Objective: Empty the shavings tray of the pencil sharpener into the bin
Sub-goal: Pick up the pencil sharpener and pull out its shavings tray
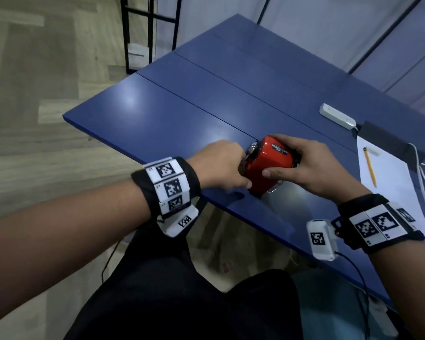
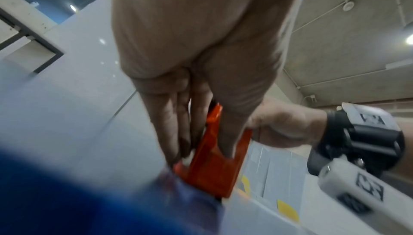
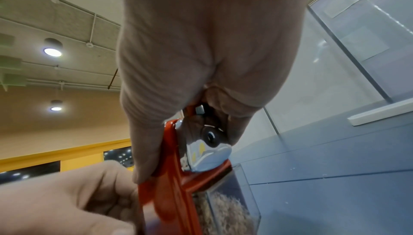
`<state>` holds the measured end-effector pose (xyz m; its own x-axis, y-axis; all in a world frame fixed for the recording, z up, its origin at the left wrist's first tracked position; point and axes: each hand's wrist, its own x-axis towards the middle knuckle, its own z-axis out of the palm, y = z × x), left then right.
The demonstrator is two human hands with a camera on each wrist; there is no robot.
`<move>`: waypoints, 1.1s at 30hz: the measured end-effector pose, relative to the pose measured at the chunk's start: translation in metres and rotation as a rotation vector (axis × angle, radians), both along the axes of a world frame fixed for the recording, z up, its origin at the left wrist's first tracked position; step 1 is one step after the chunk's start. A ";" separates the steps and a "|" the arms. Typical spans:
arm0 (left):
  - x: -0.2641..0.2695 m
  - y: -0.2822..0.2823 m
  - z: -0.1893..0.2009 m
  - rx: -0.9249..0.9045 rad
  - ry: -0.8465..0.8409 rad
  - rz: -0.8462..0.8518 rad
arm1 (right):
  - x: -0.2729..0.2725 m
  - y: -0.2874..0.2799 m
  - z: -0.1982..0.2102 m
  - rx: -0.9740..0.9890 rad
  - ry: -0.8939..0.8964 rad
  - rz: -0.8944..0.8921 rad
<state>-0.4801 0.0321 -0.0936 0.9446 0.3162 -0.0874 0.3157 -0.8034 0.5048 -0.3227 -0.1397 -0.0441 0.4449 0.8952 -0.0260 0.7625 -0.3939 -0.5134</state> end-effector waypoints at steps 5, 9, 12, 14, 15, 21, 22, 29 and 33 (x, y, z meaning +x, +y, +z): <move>0.013 0.017 0.058 0.162 -0.005 -0.123 | -0.007 0.000 0.000 -0.003 -0.015 -0.059; 0.040 0.005 0.061 0.187 0.094 -0.383 | -0.019 0.001 -0.004 0.033 -0.089 -0.145; 0.054 0.000 0.052 0.215 0.179 -0.415 | -0.025 0.000 -0.008 0.052 -0.116 -0.194; 0.060 -0.001 0.050 0.236 0.188 -0.415 | -0.026 -0.004 -0.011 0.057 -0.106 -0.211; 0.063 -0.001 0.051 0.253 0.181 -0.418 | -0.025 -0.007 -0.012 0.054 -0.090 -0.222; 0.075 0.011 0.061 0.344 0.253 -0.503 | -0.029 -0.049 -0.035 0.000 0.043 -0.324; 0.077 0.012 0.064 0.367 0.261 -0.518 | -0.033 -0.053 -0.040 -0.011 0.042 -0.342; 0.090 0.001 0.071 0.472 0.255 -0.606 | -0.064 -0.040 -0.074 0.162 0.144 -0.551; 0.095 -0.010 0.067 0.487 0.259 -0.612 | -0.065 -0.026 -0.071 0.141 0.050 -0.606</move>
<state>-0.3853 0.0224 -0.0270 0.9309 -0.1892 -0.3126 -0.1905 -0.9813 0.0266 -0.3878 -0.1654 -0.1155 0.8764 0.4800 0.0404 0.3983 -0.6749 -0.6212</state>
